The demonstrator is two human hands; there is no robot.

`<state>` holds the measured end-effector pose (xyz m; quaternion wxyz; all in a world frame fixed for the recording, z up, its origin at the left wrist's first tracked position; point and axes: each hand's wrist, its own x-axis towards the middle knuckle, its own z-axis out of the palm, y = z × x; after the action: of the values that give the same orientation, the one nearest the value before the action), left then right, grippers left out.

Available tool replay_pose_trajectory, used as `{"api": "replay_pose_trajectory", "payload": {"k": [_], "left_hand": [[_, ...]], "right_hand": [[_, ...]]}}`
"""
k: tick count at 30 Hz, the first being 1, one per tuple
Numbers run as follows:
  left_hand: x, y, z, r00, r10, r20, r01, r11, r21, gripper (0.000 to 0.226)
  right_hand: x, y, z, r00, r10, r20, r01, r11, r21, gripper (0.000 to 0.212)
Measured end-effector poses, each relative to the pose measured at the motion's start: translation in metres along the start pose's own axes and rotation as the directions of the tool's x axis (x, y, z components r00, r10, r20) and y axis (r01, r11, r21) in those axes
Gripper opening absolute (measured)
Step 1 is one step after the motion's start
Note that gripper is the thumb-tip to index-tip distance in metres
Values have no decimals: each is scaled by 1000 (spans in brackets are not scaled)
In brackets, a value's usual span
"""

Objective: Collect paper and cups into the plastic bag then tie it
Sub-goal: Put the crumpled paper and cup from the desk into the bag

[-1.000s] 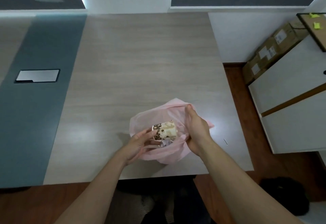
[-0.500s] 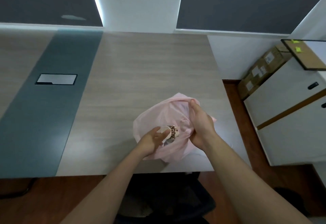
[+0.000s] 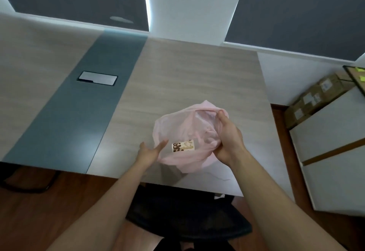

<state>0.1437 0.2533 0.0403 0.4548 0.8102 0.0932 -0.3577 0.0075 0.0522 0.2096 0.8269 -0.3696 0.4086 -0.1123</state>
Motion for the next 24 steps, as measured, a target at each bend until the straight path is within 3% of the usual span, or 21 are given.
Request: {"api": "replay_pose_trajectory", "payload": {"k": [1, 3, 5, 7, 12, 14, 17, 20, 24], "left_hand": [[3, 2, 0, 986, -97, 136, 113, 987, -115, 126], [14, 4, 5, 943, -123, 309, 240, 896, -374, 87], [25, 10, 11, 959, -69, 274, 208, 831, -516, 42], [29, 23, 12, 981, -48, 188, 147, 815, -560, 18], [6, 60, -14, 1000, 30, -5, -27, 829, -559, 28], [-4, 69, -33, 994, 46, -102, -97, 809, -580, 30], [-5, 73, -68, 980, 15, -197, -140, 758, -637, 38], [-8, 73, -100, 967, -22, -256, -140, 788, -599, 60], [4, 74, -143, 966, 70, -251, -179, 878, -444, 80]], "right_hand": [[-3, 1, 4, 1000, -1, 29, 2, 1000, -19, 33], [-5, 0, 8, 999, -14, 51, 18, 998, -63, 24], [0, -3, 7, 999, -42, 20, 44, 993, -105, 18], [12, -8, 3, 998, -62, 25, 65, 987, -144, 19], [47, -9, -2, 998, 5, -69, -21, 974, -228, 45], [59, -7, 0, 995, -13, -102, -8, 980, -200, 46], [75, -7, 17, 999, -25, -40, 24, 999, -28, 51], [84, 1, 39, 996, 23, -89, -35, 991, -128, 39], [97, 9, 73, 996, 17, 83, -19, 1000, 22, 49]]}}
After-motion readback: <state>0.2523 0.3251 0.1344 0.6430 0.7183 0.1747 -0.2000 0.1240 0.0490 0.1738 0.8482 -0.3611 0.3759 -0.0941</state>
